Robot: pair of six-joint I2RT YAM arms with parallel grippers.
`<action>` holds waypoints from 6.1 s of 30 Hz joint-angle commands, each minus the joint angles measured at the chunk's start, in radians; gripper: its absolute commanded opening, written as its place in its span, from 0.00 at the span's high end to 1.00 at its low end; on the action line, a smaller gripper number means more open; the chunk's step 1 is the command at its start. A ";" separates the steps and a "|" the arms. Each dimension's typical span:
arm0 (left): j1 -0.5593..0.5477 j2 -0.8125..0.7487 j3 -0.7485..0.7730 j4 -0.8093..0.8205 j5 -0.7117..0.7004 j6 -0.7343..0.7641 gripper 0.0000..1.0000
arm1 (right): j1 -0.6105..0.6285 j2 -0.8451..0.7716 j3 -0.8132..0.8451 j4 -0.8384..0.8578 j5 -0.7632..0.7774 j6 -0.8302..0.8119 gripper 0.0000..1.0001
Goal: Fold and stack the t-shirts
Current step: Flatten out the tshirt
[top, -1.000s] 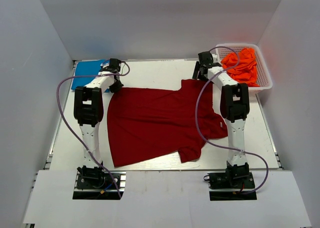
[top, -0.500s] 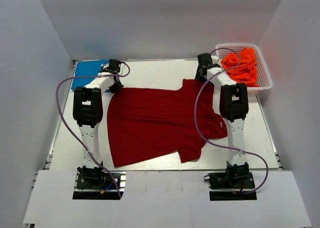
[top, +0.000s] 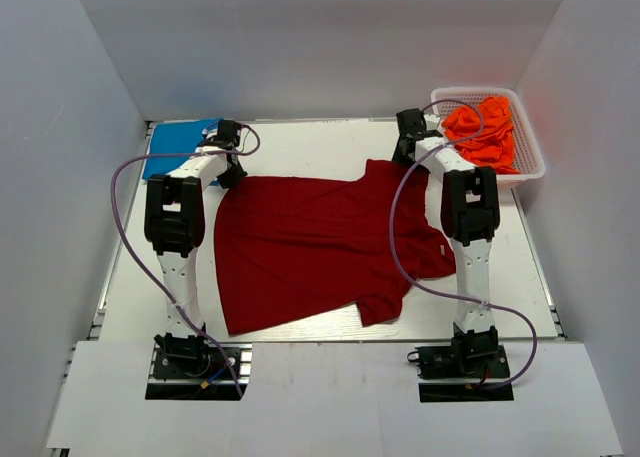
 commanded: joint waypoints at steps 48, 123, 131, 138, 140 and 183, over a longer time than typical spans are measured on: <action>-0.022 -1.033 0.368 -0.022 0.153 0.264 1.00 | -0.002 -1.348 -0.120 0.261 -0.213 -0.363 1.00; -0.013 -0.343 -0.155 0.547 0.063 0.178 1.00 | -0.003 -0.755 -0.662 0.580 0.120 -0.157 1.00; -0.024 0.034 0.384 0.277 0.080 0.233 0.00 | 0.001 -0.388 -0.182 0.246 0.078 -0.170 0.10; -0.024 -0.054 0.312 0.255 0.166 0.234 0.00 | 0.023 -0.511 -0.245 0.195 -0.121 -0.191 0.10; -0.024 -0.113 0.198 0.266 0.198 0.220 0.00 | 0.040 -0.587 -0.310 0.204 -0.194 -0.191 0.10; -0.053 0.173 0.301 -0.122 0.207 -0.059 0.00 | -0.002 0.176 0.349 0.067 -0.351 -0.220 0.10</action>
